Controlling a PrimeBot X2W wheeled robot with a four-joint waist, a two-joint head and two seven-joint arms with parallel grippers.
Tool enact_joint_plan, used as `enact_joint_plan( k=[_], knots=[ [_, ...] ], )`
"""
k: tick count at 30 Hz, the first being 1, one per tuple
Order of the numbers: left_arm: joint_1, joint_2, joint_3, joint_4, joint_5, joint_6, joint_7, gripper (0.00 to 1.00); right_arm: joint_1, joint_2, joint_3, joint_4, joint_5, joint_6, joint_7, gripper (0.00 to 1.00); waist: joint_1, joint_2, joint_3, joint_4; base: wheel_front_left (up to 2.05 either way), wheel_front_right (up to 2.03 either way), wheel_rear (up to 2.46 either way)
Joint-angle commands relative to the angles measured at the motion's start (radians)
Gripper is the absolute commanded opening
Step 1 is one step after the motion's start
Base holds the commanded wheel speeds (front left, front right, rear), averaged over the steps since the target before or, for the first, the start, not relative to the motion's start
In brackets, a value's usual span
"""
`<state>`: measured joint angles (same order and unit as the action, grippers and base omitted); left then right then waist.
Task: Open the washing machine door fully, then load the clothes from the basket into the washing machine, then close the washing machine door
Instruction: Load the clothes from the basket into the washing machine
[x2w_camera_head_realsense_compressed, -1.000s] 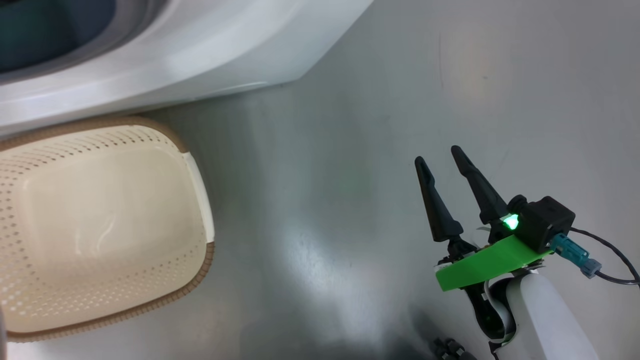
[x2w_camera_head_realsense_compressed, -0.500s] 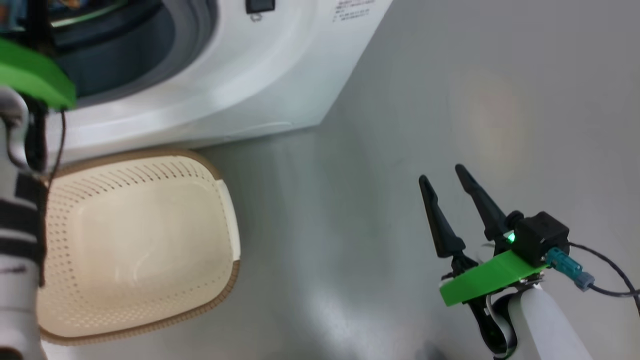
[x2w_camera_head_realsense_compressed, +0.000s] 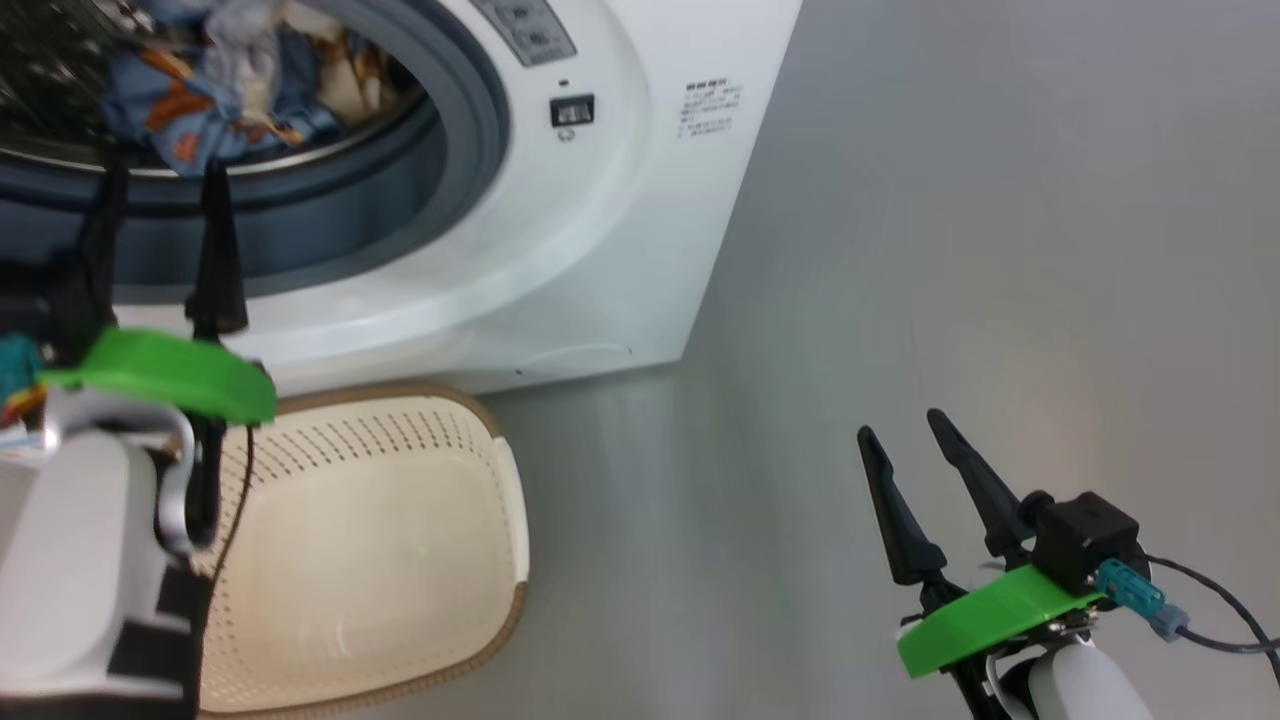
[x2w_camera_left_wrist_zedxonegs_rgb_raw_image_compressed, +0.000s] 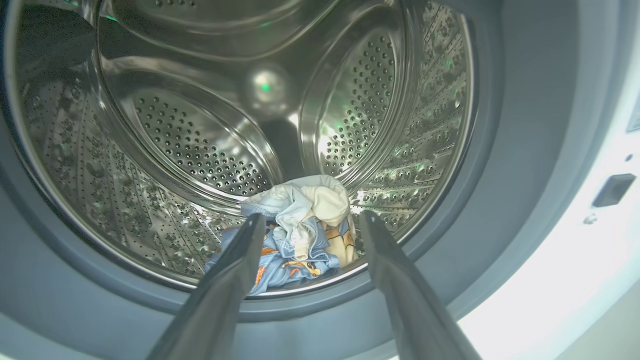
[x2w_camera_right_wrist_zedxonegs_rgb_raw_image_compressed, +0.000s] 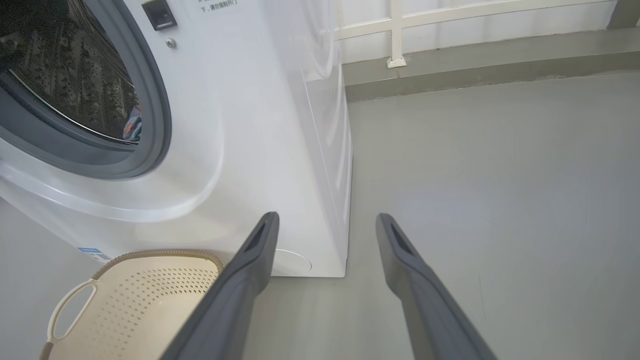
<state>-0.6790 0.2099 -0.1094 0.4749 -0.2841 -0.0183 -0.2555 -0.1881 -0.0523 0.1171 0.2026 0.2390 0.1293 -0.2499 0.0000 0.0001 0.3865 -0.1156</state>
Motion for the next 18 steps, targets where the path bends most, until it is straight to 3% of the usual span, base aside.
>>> enact_joint_plan(
  k=[1,18],
  knots=[
    [0.06,0.042,0.039,-0.078,-0.014,0.019,-0.006,1.0,0.029,0.002,0.017,-0.026,-0.01,0.001,-0.012,1.0,0.0,-0.0001,-0.078,0.025,0.0,0.0,0.0],
    [0.547,0.06,0.116,-0.442,-0.034,0.146,0.037,1.0,0.126,0.002,-0.009,-0.07,-0.06,0.001,-0.012,1.0,0.0,-0.0001,-0.272,0.027,0.0,0.0,0.0]
  ],
)
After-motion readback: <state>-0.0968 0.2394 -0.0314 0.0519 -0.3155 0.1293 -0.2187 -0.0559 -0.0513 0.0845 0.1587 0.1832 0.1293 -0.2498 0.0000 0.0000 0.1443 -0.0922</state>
